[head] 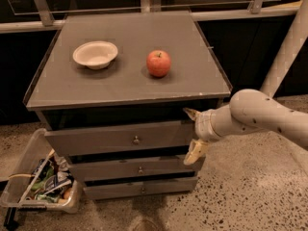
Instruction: Open top drawer
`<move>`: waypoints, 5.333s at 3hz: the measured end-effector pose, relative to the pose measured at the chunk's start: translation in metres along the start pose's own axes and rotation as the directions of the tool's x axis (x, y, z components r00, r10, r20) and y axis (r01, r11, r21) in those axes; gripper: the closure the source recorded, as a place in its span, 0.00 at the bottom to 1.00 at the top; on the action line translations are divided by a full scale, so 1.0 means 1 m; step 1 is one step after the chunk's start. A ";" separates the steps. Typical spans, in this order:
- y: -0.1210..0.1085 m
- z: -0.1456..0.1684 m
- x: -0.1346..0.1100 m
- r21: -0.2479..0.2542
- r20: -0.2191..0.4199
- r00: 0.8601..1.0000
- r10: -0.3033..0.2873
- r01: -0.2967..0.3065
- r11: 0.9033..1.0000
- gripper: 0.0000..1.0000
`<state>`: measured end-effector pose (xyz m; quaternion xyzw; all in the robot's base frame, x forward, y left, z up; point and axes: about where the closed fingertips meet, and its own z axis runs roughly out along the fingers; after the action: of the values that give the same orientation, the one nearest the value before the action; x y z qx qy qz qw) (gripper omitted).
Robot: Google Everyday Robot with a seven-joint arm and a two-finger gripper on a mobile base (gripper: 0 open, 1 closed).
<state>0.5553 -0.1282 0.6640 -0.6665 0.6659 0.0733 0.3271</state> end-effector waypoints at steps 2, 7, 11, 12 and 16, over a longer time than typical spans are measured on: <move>-0.013 0.033 0.017 -0.025 0.029 0.999 0.026 -0.025 0.999 0.00; -0.017 0.022 0.012 -0.031 0.037 0.999 0.035 -0.034 0.999 1.00; -0.012 0.026 0.007 -0.058 0.082 0.996 0.022 -0.017 0.998 0.12; 0.000 0.029 0.005 -0.089 0.122 0.992 0.028 -0.017 0.996 0.14; 0.013 0.013 0.004 -0.099 0.160 0.987 0.033 -0.017 0.995 1.00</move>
Offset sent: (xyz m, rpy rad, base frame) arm 0.0385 0.0020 -0.0443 0.0508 0.0464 0.0012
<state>0.5483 -0.1231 0.6477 -0.6651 0.6411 0.1636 0.3462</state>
